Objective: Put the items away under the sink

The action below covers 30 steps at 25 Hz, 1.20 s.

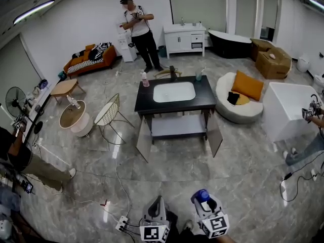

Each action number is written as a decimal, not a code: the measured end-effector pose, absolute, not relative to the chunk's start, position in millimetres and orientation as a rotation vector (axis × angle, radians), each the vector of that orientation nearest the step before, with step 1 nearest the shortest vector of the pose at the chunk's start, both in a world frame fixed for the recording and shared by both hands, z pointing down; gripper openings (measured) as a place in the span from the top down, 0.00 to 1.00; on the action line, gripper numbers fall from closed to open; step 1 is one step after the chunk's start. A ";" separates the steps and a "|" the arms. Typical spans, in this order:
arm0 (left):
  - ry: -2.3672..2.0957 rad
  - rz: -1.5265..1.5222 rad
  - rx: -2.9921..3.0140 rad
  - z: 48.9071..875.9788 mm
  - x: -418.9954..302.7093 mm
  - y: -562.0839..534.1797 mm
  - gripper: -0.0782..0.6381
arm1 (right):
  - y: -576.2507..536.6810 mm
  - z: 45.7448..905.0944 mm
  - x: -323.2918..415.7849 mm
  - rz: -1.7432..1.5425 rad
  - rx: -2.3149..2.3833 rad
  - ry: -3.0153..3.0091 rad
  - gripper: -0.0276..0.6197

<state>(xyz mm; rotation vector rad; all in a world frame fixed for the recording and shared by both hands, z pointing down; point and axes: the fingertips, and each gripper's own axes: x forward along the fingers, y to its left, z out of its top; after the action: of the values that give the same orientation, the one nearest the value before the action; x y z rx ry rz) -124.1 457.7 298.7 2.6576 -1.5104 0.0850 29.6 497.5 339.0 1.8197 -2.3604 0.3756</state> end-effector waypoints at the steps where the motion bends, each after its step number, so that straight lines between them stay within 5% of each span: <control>1: -1.508 0.088 2.655 302.3 -121.3 452.6 0.87 | 493.2 341.7 33.7 0.375 1.821 -2.357 0.72; 30: -1.381 0.026 2.683 307.3 -135.6 134.4 0.87 | 182.0 323.5 10.4 0.321 1.903 -2.293 0.72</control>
<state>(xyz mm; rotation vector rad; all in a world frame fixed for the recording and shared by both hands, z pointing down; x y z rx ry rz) -135.6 134.4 307.3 2.6829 -1.3811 0.0256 10.4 182.0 323.5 1.9026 -2.2929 0.3214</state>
